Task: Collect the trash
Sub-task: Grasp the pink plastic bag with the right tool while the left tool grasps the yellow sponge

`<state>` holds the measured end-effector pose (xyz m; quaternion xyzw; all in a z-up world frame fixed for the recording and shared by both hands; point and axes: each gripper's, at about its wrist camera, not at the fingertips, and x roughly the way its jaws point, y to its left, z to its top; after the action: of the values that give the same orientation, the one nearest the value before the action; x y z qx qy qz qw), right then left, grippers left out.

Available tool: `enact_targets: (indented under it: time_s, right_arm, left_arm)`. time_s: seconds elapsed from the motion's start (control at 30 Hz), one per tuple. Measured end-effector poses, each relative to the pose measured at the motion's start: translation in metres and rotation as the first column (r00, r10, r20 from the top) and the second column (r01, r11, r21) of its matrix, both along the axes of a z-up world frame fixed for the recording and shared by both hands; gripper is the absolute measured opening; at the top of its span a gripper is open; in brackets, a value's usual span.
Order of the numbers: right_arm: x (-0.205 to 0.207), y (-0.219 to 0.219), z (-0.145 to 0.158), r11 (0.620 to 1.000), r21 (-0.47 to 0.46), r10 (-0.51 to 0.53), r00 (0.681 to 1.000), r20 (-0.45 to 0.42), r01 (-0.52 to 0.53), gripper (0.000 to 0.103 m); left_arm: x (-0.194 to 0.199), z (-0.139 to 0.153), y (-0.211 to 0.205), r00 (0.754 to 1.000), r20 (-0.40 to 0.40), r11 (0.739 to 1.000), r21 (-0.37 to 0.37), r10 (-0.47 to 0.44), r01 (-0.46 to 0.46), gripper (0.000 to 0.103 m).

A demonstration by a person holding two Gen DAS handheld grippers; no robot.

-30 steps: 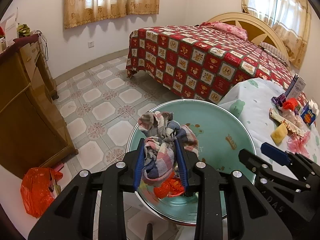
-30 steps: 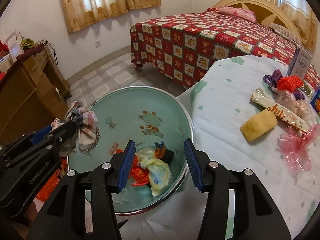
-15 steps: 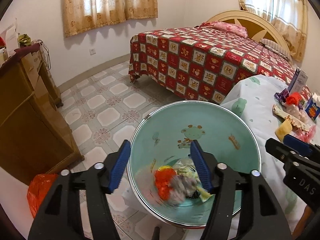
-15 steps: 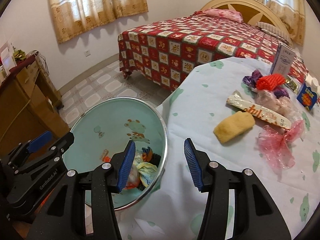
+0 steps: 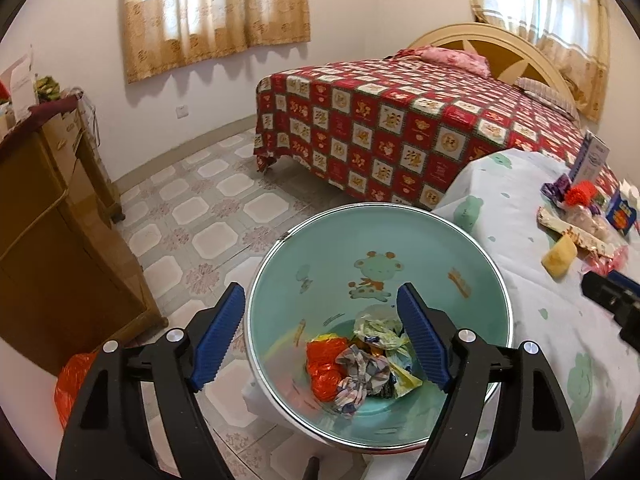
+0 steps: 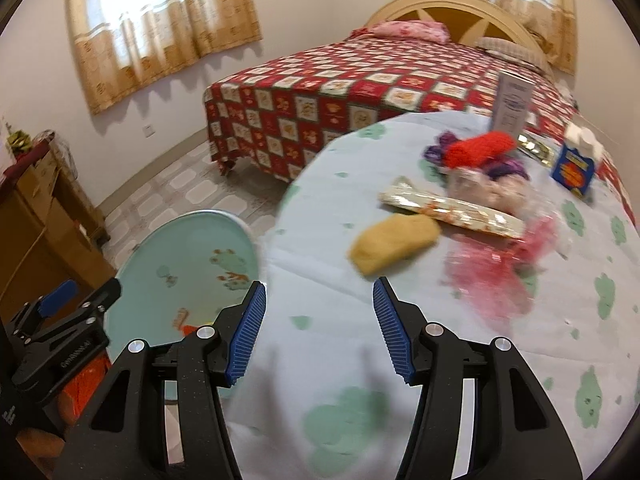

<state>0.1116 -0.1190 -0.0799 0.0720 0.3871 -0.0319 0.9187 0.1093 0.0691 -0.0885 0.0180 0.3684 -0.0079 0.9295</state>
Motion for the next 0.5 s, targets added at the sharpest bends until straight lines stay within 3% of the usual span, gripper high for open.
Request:
enact_targets:
  time_s: [0.13, 0.33, 0.5]
  right_arm:
    - [-0.01, -0.029, -0.001, 0.998, 0.01, -0.066, 0.998, -0.002, 0.066, 0.056]
    - [-0.031, -0.068, 0.0, 0.989, 0.028, -0.143, 0.99, 0.012, 0.143, 0.056]
    - [-0.046, -0.102, 0.001, 0.974, 0.04, -0.226, 0.974, 0.03, 0.224, 0.056]
  left_arm:
    - [-0.003, 0.001, -0.011, 0.999, 0.015, 0.999, 0.019, -0.034, 0.034, 0.077]
    - [-0.009, 0.002, -0.019, 0.997, -0.009, 0.995, -0.076, -0.071, 0.07, 0.077]
    - [-0.017, 0.006, -0.04, 0.993, 0.0, 0.991, -0.068, -0.119, 0.119, 0.077]
